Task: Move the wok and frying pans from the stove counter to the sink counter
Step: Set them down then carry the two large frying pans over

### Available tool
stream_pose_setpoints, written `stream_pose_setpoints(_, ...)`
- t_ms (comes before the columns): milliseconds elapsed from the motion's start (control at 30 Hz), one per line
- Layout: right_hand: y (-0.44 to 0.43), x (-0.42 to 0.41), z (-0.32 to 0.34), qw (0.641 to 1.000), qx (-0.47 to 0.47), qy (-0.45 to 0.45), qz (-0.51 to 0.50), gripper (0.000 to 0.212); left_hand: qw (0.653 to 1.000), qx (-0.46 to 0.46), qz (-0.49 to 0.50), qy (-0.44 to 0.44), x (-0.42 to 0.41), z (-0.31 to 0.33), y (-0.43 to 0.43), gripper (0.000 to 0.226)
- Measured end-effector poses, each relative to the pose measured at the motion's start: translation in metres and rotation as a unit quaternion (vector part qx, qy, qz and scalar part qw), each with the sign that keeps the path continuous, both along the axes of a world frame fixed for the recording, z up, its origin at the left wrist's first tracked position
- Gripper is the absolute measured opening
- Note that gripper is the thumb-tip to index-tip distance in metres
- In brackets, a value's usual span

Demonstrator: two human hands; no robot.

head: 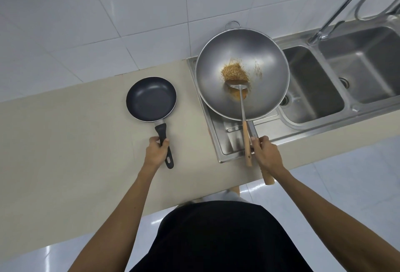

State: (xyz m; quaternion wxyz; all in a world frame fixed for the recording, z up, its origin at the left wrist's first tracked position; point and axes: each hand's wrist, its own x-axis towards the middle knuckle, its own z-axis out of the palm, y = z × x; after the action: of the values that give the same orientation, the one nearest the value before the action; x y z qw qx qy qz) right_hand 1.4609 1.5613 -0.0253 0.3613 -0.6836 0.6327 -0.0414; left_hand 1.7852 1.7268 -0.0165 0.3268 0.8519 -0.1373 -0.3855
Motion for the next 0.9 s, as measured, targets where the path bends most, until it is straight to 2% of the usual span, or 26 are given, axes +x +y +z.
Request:
stream_pose_setpoints(67, 0.001, -0.001, 0.004, 1.000, -0.014, 0.007, -0.005, 0.052, 0.999, -0.013, -0.013, -0.042, -0.003, 0.003, 0.000, 0.051)
stream_pose_setpoints(133, 0.000, -0.002, 0.011, 0.999, -0.045, 0.028, -0.008, 0.055, 0.992, -0.026, -0.035, -0.122, -0.005, 0.010, -0.001, 0.058)
stream_pose_setpoints(233, -0.006, -0.006, 0.023, 0.993, -0.093, 0.072, -0.011, 0.057, 0.961, -0.068, -0.096, -0.248, -0.008, 0.029, -0.011, 0.062)
stream_pose_setpoints(300, -0.010, -0.011, 0.033, 0.990, -0.112, 0.085, -0.009, 0.055, 0.935, -0.106, -0.183, -0.286, -0.009, 0.040, -0.025, 0.060)
stream_pose_setpoints(433, -0.021, -0.029, 0.050, 0.989, -0.119, 0.090, 0.002, 0.052, 0.876, -0.111, -0.354, -0.310, -0.021, 0.057, -0.065, 0.064)
stream_pose_setpoints(567, -0.033, -0.053, 0.067, 0.988, -0.121, 0.091, -0.042, 0.050, 0.792, -0.096, -0.502, -0.335, -0.051, 0.069, -0.111, 0.071)
stream_pose_setpoints(767, -0.042, -0.116, 0.083, 0.983, -0.120, 0.135, -0.026, 0.048, 0.727, -0.111, -0.583, -0.346, -0.129, 0.097, -0.169, 0.076)
stream_pose_setpoints(900, -0.048, -0.170, 0.090, 0.987, -0.091, 0.093, -0.098, 0.048, 0.689, -0.089, -0.637, -0.333, -0.183, 0.110, -0.188, 0.076)
